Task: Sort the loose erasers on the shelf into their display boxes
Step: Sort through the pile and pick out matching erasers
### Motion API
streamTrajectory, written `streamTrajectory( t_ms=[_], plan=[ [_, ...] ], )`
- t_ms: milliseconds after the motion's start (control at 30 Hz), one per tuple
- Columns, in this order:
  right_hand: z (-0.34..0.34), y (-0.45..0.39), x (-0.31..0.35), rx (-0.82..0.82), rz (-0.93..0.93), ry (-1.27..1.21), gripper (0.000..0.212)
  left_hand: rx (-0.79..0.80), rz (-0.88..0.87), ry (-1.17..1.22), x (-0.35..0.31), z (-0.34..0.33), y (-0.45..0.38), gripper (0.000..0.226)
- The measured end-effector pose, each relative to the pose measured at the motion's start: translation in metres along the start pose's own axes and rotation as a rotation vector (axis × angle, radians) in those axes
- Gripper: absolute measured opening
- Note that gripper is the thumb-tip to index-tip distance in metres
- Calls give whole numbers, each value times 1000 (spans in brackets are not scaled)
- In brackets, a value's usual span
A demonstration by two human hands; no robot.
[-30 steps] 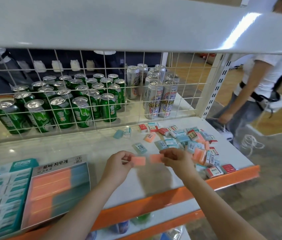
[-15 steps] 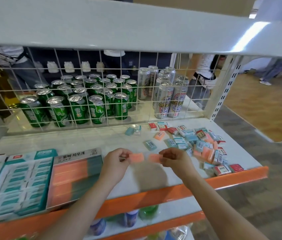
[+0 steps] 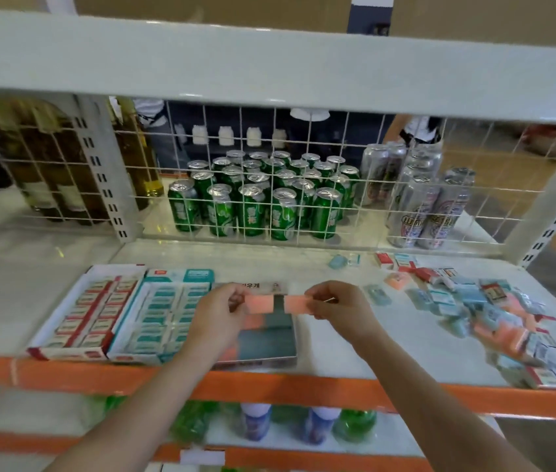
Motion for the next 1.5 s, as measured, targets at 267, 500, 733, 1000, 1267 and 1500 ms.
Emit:
streamTrajectory(
  t_ms=[267,500,733,1000,1267,1500],
  plan=[
    [-44,0,12,55,67,130,8,69,17,-205,24,37,20,18],
    [-53,4,15,57,70,175,9,134,36,-272,27,39,29,23],
    [-54,7,10,46,36,251,8,185,11,-370,25,34,30,22],
    [-64,15,13,83,65,379,11,91,13,-235,34,40,27,24],
    [-111,26,16,123,105,479,14,78,-45,-191,33,53,36,23],
    [-102,21,20,39,145,627,15,200,-148,-238,26,51,43,25]
  ],
)
Point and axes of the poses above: each hand's wrist, its own y-axis away from the middle knuckle, its own z-axis out of the back of the hand, x = y × z, the point moved 4 cm from there along -y, towards the middle knuckle, and after that the axes turned 15 degrees about -z, right-handed, at the moved point
